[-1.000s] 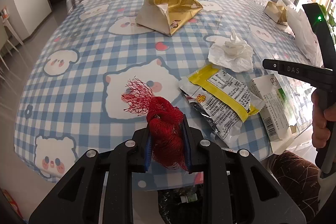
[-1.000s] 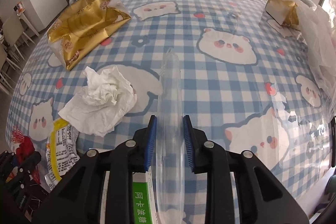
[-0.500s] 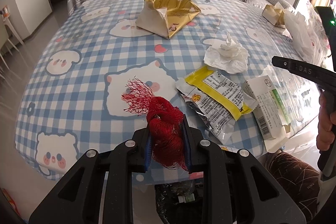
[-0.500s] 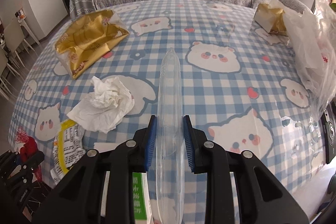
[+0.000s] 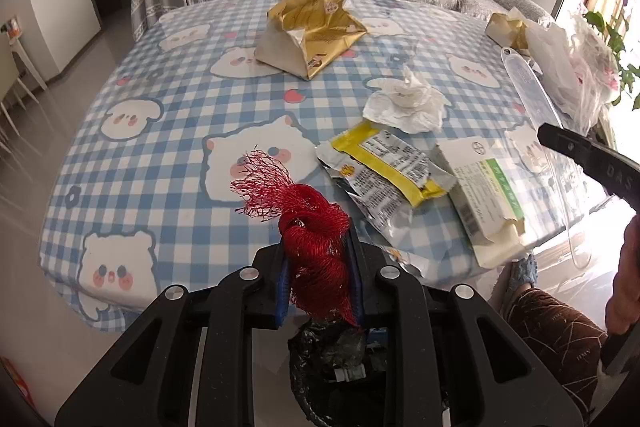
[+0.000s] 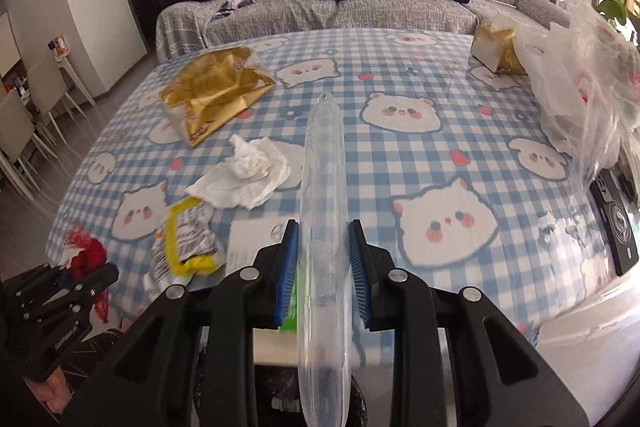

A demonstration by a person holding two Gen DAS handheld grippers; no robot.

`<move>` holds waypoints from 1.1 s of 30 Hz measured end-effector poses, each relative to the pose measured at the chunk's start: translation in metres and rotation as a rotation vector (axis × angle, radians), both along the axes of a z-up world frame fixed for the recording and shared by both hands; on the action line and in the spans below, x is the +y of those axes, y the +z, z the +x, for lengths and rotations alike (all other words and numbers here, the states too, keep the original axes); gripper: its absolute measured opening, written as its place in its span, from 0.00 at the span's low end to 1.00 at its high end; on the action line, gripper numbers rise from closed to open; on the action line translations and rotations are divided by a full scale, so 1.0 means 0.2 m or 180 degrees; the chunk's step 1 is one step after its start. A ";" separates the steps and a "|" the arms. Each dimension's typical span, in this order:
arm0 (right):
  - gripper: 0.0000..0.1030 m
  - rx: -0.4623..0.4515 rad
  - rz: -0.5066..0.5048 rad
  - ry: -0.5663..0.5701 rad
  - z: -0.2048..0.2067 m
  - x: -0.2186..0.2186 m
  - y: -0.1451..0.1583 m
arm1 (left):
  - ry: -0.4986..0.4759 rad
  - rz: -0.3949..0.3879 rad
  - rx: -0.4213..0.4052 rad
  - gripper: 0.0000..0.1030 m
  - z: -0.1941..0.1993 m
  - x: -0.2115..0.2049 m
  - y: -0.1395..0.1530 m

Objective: Collect trash
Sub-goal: 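Lift the mesh bag and plastic tube and carry both over the black bin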

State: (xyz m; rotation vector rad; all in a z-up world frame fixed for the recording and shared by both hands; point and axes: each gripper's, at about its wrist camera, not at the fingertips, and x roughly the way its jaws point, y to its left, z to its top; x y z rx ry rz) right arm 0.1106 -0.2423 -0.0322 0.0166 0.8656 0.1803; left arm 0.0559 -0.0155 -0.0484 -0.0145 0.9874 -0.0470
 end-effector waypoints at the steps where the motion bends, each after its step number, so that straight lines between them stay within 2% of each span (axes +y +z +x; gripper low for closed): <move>1: 0.24 -0.0018 -0.0008 0.0007 -0.03 0.00 0.01 | 0.0000 -0.0008 -0.0005 0.21 -0.02 0.00 0.01; 5: 0.24 -0.0104 -0.0062 0.0034 -0.15 0.01 0.03 | 0.0008 -0.0044 -0.0026 0.21 -0.08 -0.01 0.03; 13: 0.24 -0.0105 0.0025 0.0095 -0.36 -0.01 0.04 | -0.0011 -0.0108 -0.0056 0.21 -0.24 -0.04 0.05; 21: 0.24 -0.0080 0.0170 0.0193 -0.58 0.01 0.00 | -0.0064 -0.0162 0.0002 0.21 -0.43 -0.11 -0.02; 28: 0.24 0.0030 0.0130 0.0270 -0.75 0.03 -0.15 | -0.0080 -0.0198 0.0097 0.21 -0.54 -0.16 -0.16; 33: 0.24 0.0186 0.0164 0.0295 -0.82 0.04 -0.35 | -0.0094 -0.0286 0.0223 0.21 -0.57 -0.17 -0.31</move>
